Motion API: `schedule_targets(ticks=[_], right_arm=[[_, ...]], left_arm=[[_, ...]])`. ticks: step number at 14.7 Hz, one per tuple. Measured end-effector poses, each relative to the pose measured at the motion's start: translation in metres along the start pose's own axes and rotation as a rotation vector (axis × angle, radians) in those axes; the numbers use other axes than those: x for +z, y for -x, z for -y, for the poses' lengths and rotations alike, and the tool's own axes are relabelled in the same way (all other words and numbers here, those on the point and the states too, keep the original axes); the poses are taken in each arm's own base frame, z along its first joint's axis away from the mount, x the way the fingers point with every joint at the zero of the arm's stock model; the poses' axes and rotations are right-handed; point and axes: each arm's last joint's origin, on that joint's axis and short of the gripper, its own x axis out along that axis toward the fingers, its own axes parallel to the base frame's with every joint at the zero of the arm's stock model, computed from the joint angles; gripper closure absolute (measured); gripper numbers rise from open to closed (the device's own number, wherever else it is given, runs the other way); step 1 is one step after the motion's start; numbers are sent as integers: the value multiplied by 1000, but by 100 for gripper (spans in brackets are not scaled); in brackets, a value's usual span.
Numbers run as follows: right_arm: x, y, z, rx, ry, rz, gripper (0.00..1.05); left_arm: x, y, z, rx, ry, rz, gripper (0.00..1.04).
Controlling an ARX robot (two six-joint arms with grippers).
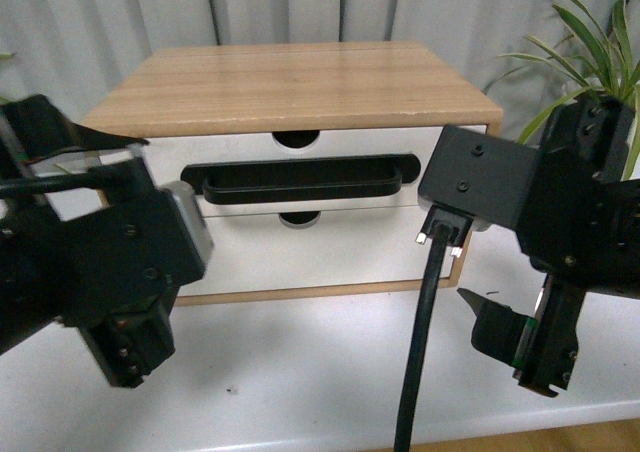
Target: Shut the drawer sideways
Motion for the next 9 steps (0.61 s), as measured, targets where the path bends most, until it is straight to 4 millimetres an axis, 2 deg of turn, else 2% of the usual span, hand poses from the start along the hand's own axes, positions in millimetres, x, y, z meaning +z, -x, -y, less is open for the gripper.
schedule_targets(ticks=[1, 2, 6, 7, 9], right_arm=[[-7, 46, -11, -91, -63, 18, 6], [-12, 62, -17, -137, -101, 16, 6], [-25, 112, -33, -295, -260, 4, 6], [-38, 137, -42, -406, -378, -13, 6], [-50, 166, -48, -537, -563, 38, 6]], left_arm=[[0, 49, -9, 8, 148, -33, 7], [-4, 66, -13, 23, 222, -70, 7], [-11, 111, -37, 139, 483, -142, 7], [-15, 137, -51, 241, 682, -165, 7], [-25, 159, -54, 319, 929, -193, 7]])
